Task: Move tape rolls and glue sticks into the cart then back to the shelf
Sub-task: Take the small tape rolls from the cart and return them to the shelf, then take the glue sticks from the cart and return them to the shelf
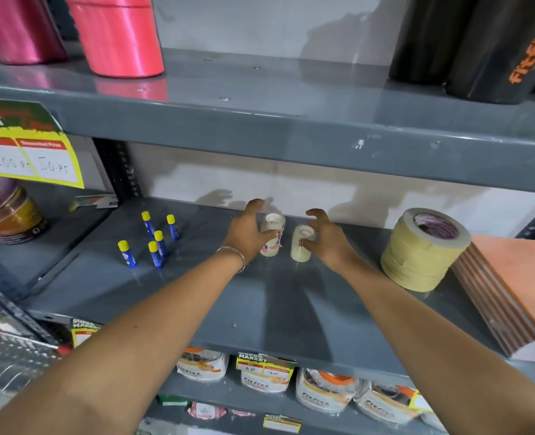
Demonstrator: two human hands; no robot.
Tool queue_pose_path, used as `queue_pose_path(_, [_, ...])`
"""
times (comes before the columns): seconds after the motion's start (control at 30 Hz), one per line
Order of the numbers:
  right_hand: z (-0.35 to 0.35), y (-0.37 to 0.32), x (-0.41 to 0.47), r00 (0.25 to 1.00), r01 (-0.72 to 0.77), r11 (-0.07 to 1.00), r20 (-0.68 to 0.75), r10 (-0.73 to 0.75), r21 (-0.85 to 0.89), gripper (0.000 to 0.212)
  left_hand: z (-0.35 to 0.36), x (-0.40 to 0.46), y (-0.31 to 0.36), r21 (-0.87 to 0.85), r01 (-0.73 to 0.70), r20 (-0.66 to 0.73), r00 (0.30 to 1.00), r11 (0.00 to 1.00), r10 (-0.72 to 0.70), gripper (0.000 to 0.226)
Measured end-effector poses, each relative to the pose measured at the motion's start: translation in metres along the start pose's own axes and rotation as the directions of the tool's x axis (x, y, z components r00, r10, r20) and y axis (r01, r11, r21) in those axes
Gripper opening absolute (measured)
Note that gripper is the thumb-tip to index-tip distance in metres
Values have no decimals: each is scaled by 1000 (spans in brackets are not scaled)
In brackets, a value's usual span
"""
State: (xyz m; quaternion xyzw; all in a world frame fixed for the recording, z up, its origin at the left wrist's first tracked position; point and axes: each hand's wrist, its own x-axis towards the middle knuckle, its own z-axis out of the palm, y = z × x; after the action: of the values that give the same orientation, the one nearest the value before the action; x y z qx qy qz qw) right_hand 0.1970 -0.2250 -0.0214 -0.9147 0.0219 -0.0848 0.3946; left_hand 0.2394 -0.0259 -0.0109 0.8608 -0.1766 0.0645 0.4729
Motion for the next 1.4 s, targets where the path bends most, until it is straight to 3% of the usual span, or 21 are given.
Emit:
queue_pose_path(0.13, [-3,-13,-11,999,9,999,-37,-11,-47,66,-18,-17,-2,-105,62,-38,997,993,-66,72])
queue_pose_path(0.3, [34,-84,-43,955,212,974,-195,-223,-76,50,-80,-68,-30,-78,121,-134,982,990,-131,63])
queue_pose_path(0.4, [86,-151,-60,865,483,872,-112,-489,-74,40,-136,-113,-62,-43,129,-233,963,991,-136,53])
queue_pose_path(0.57, [209,-259,-85,710,673,722,134,-691,161,33,-243,-220,-133,-41,347,-387,859,937,-335,41])
queue_pose_path(0.63, [265,-293,-102,633,685,689,276,-724,237,33,-286,-276,-166,-53,472,-482,760,880,-436,39])
queue_pose_path(0.77, [392,-347,-143,421,656,675,578,-699,338,28,-356,-394,-224,-205,676,-666,434,708,-606,34])
queue_pose_path(0.97, [560,-357,-205,95,521,772,874,-476,363,37,-392,-511,-296,-395,838,-644,39,375,-764,26])
queue_pose_path(1.03, [606,-357,-231,60,450,839,927,-371,307,31,-388,-542,-324,-454,868,-546,-95,199,-833,17])
queue_pose_path(1.13, [654,-349,-271,30,431,882,973,-228,193,15,-368,-569,-359,-388,922,-411,-195,-23,-891,8])
queue_pose_path(1.27, [720,-293,-311,44,371,928,999,6,-22,14,-328,-580,-404,-372,918,-286,-256,-139,-924,31])
queue_pose_path(1.33, [742,-269,-323,47,329,939,995,88,-99,29,-313,-580,-423,-480,854,-229,-345,-203,-910,34])
queue_pose_path(1.4, [756,-255,-335,51,318,935,987,150,-158,21,-306,-579,-438,-576,771,-153,-430,-274,-890,30])
